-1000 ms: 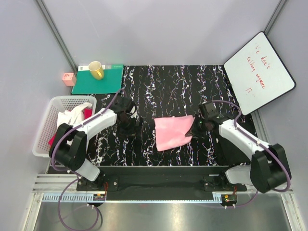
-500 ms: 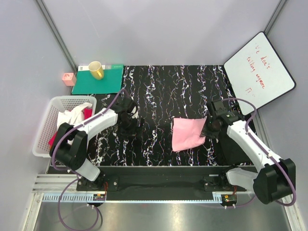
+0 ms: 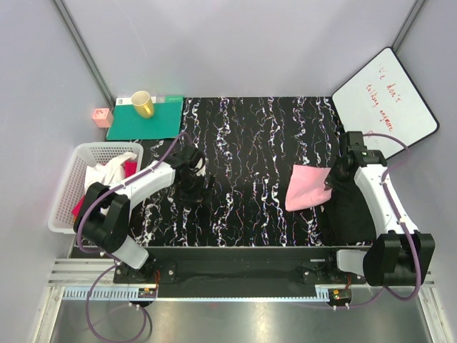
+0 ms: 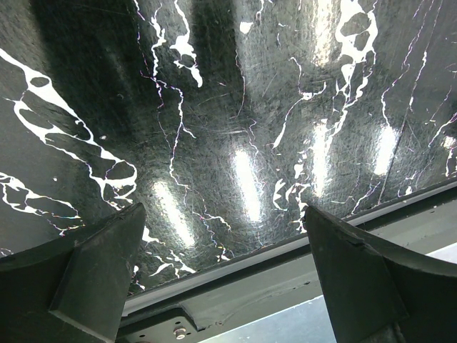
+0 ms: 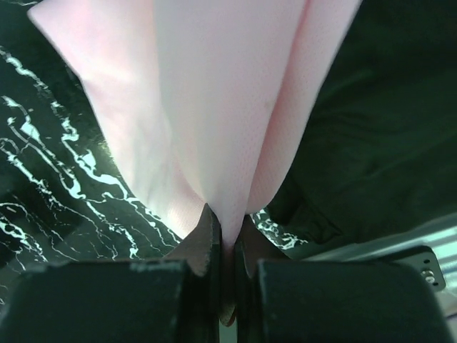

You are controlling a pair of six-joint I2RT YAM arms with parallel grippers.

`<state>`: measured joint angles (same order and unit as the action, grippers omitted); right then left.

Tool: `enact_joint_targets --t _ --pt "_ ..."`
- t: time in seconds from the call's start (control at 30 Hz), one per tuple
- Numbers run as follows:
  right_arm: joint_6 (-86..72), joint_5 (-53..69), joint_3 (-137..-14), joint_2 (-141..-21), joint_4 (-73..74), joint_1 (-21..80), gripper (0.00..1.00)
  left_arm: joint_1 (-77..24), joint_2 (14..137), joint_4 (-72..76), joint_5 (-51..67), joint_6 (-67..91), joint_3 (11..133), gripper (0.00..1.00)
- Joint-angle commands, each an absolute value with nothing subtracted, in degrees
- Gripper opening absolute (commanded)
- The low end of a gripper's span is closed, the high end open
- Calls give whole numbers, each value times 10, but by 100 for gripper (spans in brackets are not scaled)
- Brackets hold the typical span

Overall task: Fold and stack the t-shirts
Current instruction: Put the neatly folded tshirt into the corner of the board with the right arm

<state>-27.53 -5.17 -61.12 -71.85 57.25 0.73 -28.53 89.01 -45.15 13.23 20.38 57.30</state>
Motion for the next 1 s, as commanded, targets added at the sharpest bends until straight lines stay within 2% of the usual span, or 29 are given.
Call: enact_joint_targets --t 0.0,0.37,0.63,0.77,0.97 --pt "-258 -50 -615 -715 606 -39 0 -289 885 -436 137 206 595 99" --pt "-259 -26 -632 -687 656 -112 0 -292 896 -433 143 201 601 99" --pt "-250 -58 -681 -729 722 -185 0 -292 907 -429 151 200 610 99" --pt "-252 -68 -687 -749 729 -257 0 -293 912 -424 161 199 616 99" --pt "-247 -103 -692 -795 728 -289 0 -293 920 -421 168 192 624 99"
